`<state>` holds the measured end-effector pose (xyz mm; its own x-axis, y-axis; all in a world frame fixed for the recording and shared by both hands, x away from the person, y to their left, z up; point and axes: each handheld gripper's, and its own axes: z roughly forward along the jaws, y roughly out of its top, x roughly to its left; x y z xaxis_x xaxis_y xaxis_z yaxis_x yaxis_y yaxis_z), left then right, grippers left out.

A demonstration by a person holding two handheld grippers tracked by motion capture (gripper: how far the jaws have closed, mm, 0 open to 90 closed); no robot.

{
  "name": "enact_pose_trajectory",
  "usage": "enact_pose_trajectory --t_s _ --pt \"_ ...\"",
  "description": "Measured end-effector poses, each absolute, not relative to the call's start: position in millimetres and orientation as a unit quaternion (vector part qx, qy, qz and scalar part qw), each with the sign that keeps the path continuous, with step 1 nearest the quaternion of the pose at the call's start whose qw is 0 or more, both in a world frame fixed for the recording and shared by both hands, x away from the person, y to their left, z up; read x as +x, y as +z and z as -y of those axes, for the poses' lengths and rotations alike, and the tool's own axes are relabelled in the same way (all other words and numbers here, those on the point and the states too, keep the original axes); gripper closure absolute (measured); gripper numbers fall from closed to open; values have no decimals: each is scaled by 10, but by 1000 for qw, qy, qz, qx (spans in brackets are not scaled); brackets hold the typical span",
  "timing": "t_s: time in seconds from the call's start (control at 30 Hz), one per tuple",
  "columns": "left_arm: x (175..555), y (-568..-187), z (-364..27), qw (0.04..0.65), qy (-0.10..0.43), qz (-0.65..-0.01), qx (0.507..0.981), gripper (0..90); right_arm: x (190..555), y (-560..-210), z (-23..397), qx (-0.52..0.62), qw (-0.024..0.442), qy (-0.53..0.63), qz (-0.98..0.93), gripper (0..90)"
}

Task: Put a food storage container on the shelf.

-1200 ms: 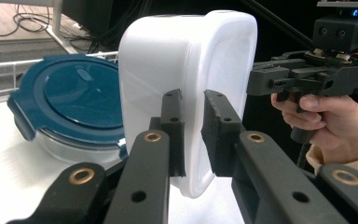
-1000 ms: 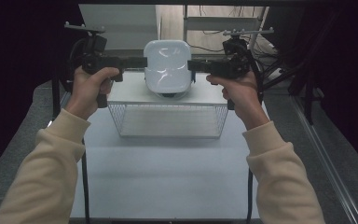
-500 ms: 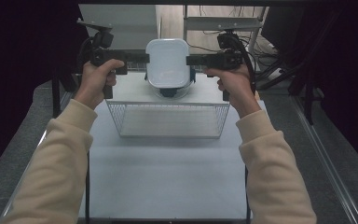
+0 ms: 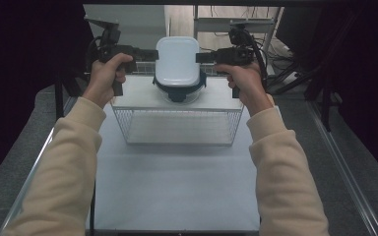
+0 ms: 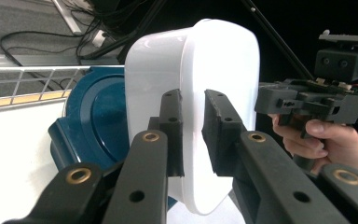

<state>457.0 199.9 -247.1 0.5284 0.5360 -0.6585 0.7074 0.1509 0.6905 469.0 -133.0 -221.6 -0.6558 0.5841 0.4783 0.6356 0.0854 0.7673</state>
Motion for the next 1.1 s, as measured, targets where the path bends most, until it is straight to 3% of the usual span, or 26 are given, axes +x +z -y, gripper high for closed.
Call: enact_pose_trajectory --t_s 0.47,0.8,0.87,0.97,1.1 --pt "4847 -2643 -1981 595 -115 -517 605 757 5063 -2432 1403 -479 97 -546 681 684" --pt "4885 -2724 -1944 593 -107 -523 603 693 5090 -2485 1372 -491 85 -544 675 667" --pt "4886 -2726 -1925 595 -111 -519 604 632 5078 -2486 1365 -489 77 -543 678 637" --pt "4841 -2696 -1913 602 -89 -513 605 466 5037 -2490 1358 -486 58 -550 677 475" --pt "4687 -2609 -1946 602 -44 -494 626 332 4924 -2431 1381 -465 22 -559 686 361"
